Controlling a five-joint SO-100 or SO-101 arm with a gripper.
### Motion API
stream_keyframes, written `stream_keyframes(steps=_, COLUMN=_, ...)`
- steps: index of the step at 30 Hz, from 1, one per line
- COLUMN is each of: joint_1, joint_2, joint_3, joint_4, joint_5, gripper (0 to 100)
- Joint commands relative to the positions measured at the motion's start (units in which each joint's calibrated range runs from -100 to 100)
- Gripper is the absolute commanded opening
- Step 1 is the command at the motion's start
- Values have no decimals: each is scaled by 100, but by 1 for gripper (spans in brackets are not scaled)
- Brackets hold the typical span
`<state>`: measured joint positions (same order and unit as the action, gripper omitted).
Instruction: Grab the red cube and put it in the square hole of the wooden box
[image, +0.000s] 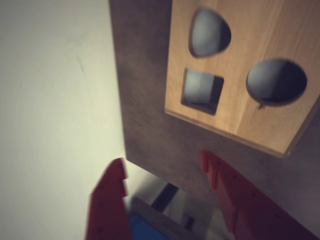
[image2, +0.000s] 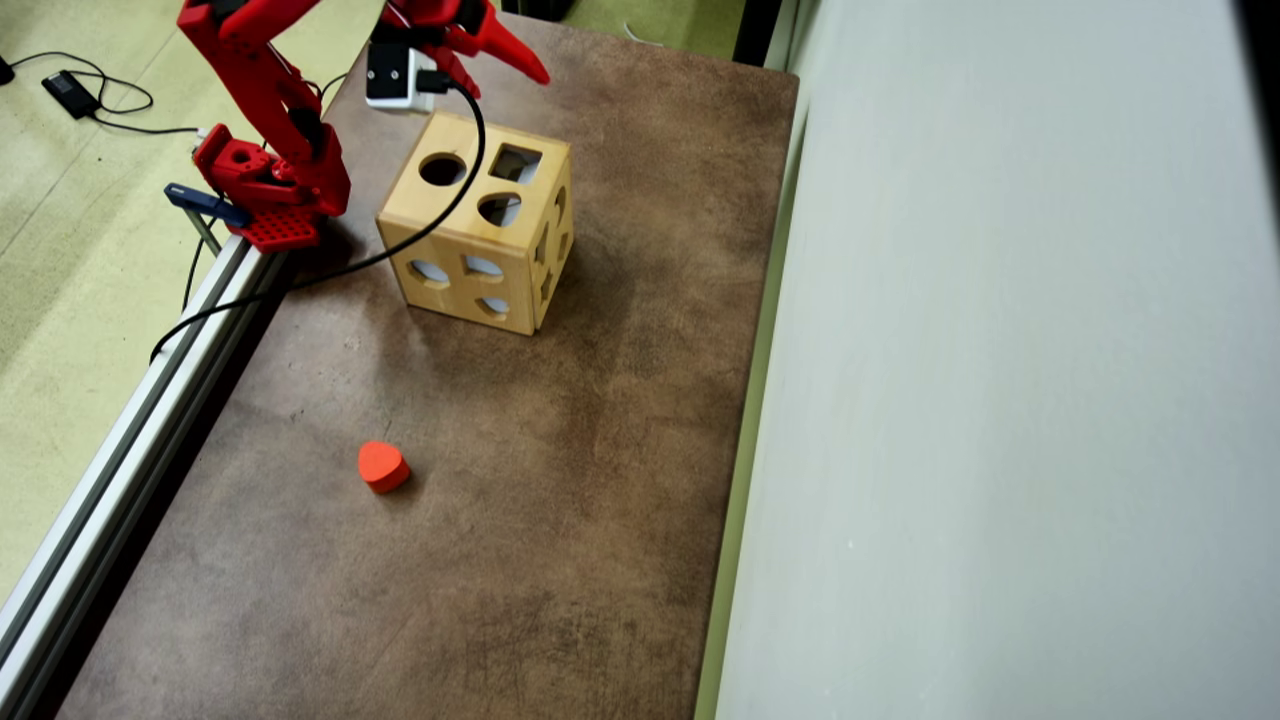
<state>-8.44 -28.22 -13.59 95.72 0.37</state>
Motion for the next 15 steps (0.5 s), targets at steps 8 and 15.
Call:
stream_keyframes(steps=8, joint_1=391, joint_2=-1997, joint_3=-19, joint_4=34, joint_5=181, gripper=3)
stream_keyframes(steps=15, joint_1=399, joint_2=-3093, joint_3=-19, joint_4=42, joint_5=186, gripper=3)
